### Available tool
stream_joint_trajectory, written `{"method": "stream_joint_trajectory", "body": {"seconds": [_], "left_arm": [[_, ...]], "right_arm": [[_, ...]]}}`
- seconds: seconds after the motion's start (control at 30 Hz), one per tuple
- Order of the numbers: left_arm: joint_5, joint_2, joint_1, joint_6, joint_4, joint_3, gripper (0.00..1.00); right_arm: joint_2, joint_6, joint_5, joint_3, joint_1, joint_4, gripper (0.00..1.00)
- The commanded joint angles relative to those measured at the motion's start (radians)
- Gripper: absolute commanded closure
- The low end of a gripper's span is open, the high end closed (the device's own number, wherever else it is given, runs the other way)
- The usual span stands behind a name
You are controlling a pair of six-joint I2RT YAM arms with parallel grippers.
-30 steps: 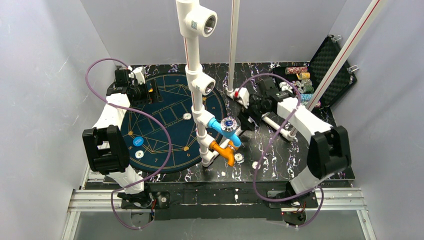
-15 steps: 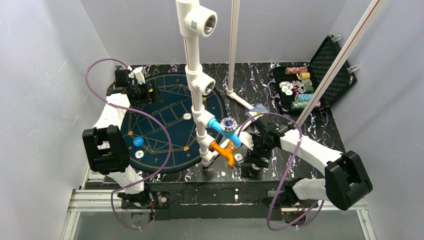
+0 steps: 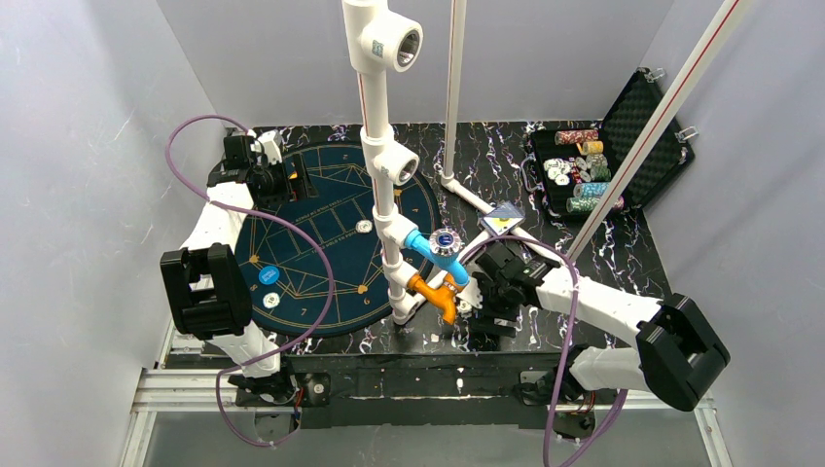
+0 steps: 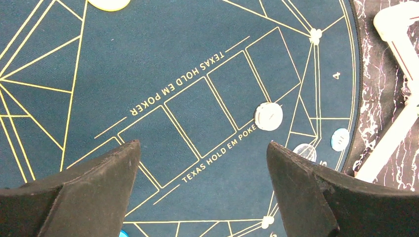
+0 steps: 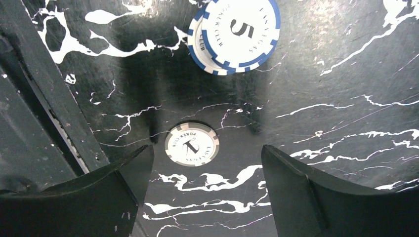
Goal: Distribute texas hold em gaming equipment
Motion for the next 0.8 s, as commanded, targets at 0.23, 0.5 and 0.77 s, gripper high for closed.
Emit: {"method": "stream_joint_trajectory", "body": {"seconds": [0.23,0.5,0.77], "left_arm": [[0.0,-0.057,0.007,0.004,-0.011,-0.001,0.01],[-0.005,-0.064,0.007,0.007,-0.013,0.002,0.01],[0.0,-0.061,0.007,0.005,-0.015,0.006,0.01]], "right_arm": [[0.08,0.0,0.006,-0.018,0.02,0.028,0.21],[0.091,0.002,0.007,-0.016,0.012,0.031,0.48],[0.047,0.01,-0.005,0.001,-0.021,0.033,0.58]]}}
